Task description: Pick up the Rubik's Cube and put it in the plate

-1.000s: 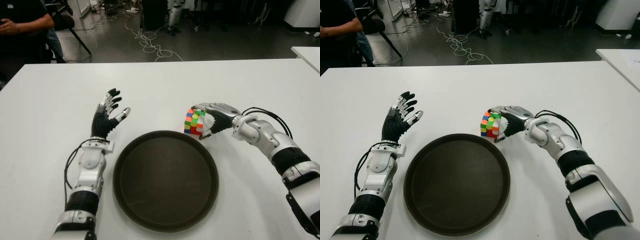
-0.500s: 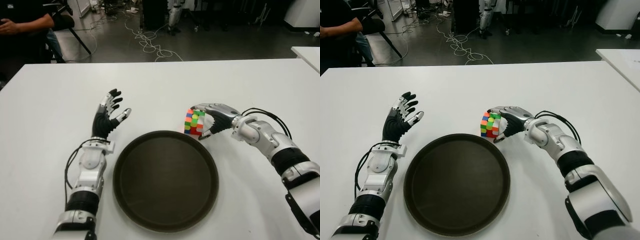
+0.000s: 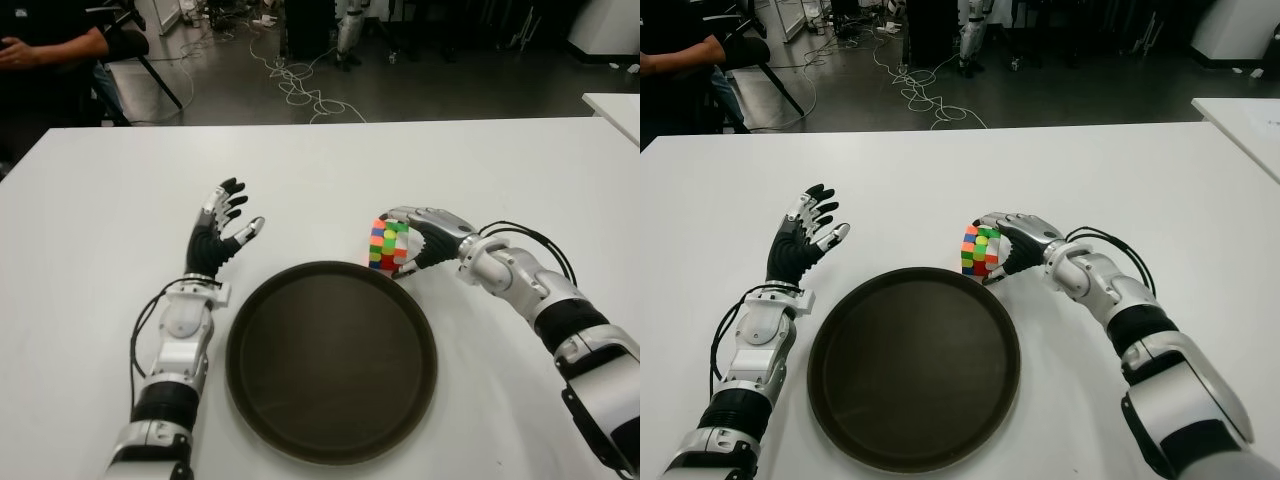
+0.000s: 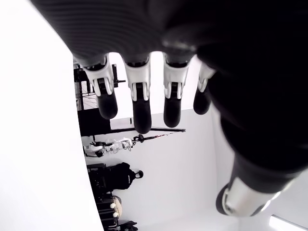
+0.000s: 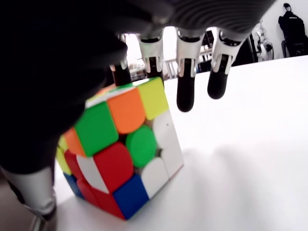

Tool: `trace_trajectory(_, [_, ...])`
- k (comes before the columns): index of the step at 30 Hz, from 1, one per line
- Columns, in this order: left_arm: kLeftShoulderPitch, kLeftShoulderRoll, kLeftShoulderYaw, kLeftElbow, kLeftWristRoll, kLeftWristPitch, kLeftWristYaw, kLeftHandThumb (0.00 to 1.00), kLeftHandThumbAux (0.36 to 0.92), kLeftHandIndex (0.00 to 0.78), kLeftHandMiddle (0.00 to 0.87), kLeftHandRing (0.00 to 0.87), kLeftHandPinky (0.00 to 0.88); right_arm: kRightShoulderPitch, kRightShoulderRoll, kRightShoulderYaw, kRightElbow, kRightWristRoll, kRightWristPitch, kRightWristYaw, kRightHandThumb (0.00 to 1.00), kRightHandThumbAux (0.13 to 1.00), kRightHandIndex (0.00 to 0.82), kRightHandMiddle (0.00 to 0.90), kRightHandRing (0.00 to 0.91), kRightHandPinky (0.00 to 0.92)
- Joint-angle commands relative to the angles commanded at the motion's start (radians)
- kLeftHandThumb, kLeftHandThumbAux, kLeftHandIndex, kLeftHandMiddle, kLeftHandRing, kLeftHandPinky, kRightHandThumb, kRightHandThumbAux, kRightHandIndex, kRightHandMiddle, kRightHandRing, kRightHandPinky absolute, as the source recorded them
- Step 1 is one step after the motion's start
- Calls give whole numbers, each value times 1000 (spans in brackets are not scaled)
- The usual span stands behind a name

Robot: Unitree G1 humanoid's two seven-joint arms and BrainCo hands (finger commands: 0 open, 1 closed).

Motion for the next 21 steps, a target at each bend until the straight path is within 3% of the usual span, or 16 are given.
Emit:
trace_trajectory(6, [0,1,0,2,1,-3,-1,34,740,84,154,142,129,-1,15,-2,19,6,-5,-31,0,741,192,214,237,250])
trace_trajectory(11, [-1,1,0,8,2,-8,-1,30,732,79,147,135,120,-4,22,-1,24,5,6,-29,0,737,182,204,218,205])
trace_trajectory(21, [-2,-3,4,15,-11,-19,-9,34,727,94,160,141,119,-1,34,1,21,3,19,-40,0,733,188,209,218,201])
